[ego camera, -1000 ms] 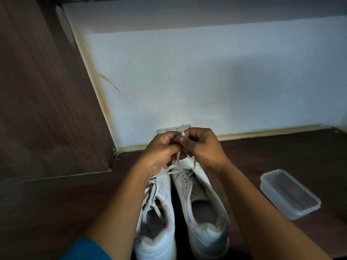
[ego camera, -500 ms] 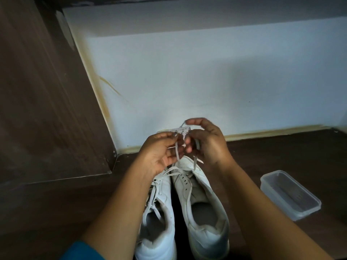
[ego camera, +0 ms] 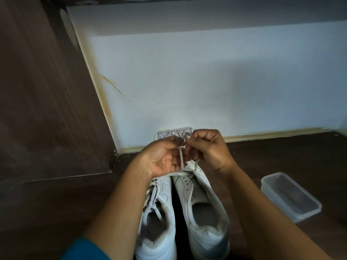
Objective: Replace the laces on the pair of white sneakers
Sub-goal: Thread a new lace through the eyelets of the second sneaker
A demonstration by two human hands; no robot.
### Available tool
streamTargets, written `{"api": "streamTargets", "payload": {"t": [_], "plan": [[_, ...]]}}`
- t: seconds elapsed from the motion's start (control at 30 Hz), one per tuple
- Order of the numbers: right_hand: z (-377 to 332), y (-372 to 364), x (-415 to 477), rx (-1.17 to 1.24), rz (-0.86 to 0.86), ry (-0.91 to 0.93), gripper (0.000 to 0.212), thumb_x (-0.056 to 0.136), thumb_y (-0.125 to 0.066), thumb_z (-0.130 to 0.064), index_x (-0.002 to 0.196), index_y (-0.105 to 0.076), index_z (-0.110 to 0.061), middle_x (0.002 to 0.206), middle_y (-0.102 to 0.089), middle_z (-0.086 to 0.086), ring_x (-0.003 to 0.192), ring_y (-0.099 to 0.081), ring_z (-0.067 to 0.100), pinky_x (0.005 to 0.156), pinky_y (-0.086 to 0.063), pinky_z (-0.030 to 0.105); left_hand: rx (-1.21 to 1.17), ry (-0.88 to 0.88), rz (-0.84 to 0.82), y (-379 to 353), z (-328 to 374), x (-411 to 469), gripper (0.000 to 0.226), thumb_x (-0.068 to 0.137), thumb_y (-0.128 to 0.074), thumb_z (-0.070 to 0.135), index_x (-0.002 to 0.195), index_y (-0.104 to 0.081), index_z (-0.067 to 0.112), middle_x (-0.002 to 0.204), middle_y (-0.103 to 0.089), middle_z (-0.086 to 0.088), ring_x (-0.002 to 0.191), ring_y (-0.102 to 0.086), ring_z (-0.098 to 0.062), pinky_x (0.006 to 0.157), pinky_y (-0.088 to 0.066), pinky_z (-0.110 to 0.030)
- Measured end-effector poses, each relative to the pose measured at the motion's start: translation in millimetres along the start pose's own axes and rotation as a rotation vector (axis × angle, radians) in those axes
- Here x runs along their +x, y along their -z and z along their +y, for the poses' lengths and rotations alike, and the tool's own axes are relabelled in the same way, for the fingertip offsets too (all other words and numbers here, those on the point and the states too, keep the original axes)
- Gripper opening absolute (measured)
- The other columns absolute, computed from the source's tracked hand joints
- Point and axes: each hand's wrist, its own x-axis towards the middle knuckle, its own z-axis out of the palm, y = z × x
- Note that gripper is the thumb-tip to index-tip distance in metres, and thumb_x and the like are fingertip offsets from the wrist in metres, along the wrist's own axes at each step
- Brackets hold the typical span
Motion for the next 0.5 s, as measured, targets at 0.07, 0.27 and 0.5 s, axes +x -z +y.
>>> {"api": "streamTargets", "payload": {"t": [0.07,0.27,0.5], "plan": [[1,-3,-2,-0.090,-0.115,-0.054,0.031,0.088,-0.058,0.001,0.057,-0.057,0.000,0.037,-0.050,-0.004,0.030,-0.040,0.003,0.038,-0.032,0.012,-0.062,-0.064,-0.019,-3,-1,2,0.004,0.077,-0.058,0.006,0.078,-0.054,0.008,0.056,-0.060,-0.009,0.060,-0.058,-0.026,0.060,-0.049,-0.031],[14,-2,-6,-0.532,-0.361,-0.406,0.036,0.083,-0.069,-0.014,0.049,-0.056,-0.015,0.040,-0.052,-0.003,0.038,-0.048,0.010,0.046,-0.040,0.019,-0.237,-0.202,0.079,-7,-2,4,0.019,0.092,-0.048,0.000,0.077,-0.057,0.006,0.063,-0.069,-0.005,0.056,-0.067,-0.014,0.055,-0.056,-0.026],[15,-3,-4,-0.494,-0.221,-0.368,0.031,0.088,-0.062,-0.019,0.058,-0.062,-0.010,0.050,-0.059,0.000,0.045,-0.052,0.011,0.051,-0.044,0.019,-0.032,-0.288,-0.005,-9,0,-3,0.019,0.088,-0.050,-0.005,0.074,-0.057,0.006,0.068,-0.067,-0.007,0.059,-0.065,-0.019,0.052,-0.056,-0.028]]}}
